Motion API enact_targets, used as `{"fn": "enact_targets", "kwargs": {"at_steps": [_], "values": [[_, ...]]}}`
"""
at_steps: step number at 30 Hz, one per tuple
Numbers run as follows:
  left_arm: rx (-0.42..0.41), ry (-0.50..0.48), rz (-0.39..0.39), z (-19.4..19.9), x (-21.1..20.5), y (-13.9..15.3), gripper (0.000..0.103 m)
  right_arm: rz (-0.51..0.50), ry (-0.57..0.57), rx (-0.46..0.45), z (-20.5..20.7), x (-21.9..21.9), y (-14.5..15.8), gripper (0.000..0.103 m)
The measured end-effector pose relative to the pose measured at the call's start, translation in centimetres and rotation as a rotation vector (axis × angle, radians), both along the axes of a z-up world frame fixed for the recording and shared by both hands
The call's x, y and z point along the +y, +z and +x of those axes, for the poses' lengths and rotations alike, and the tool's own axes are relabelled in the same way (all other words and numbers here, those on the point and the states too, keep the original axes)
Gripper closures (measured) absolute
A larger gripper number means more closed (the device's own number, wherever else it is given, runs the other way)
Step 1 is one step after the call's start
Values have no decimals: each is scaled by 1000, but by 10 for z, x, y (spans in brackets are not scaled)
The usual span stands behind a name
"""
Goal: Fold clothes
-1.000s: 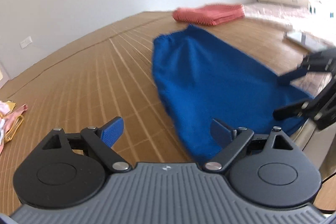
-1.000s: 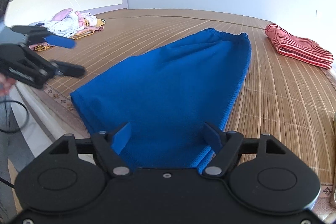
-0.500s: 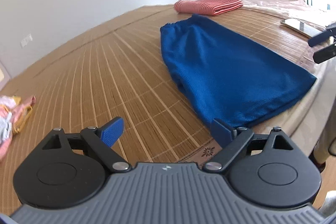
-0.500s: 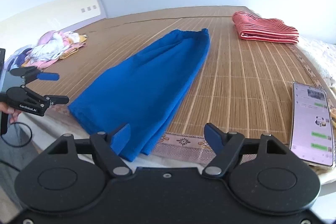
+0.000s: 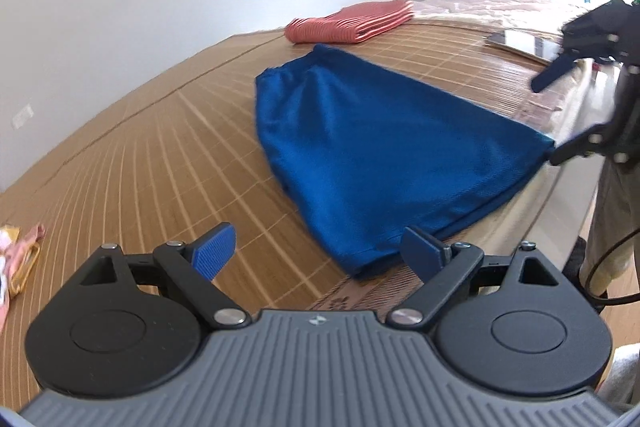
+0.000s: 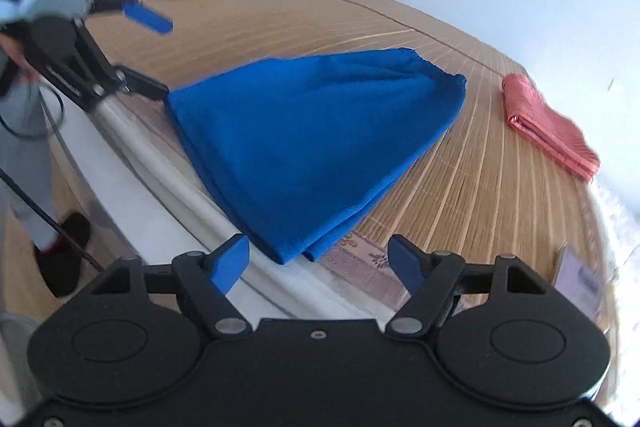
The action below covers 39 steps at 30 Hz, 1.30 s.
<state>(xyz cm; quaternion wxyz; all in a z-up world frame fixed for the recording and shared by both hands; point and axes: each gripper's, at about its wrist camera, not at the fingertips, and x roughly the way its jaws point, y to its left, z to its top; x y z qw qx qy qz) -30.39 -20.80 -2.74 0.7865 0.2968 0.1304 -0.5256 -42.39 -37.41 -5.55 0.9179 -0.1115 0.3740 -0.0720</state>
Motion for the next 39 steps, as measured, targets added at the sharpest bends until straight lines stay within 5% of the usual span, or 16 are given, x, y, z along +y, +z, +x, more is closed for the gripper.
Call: {"fn": "enact_targets", "kwargs": {"at_steps": [2,7,11,17,22,26,30,35,39], "values": [[-11,-20,4,-5,-1,-1,10,16,-12,10,5,-4,-2,29],[-4,-40,17,-9,-7,-7,10,290,-66,-36,8,-36,-6,49],[-7,-53,19,-12,-9,-9,10,362,-90,-67,5,-44,-5,86],[-22,-18,29,-3,-9,-10,10,400,-9,-45,8,-29,-4,90],[-18,79,1,13,3,-2,10,445,107,-58,30,-1,-9,89],[63,137,-50,27,17,6,10,444,195,-67,43,14,-6,71],[114,162,-84,37,19,8,10,486,213,-103,30,-16,21,49],[212,176,-146,42,15,10,10,594,103,-296,33,-97,57,27],[376,168,-191,47,14,9,10,613,-144,-388,89,-170,50,28]]}}
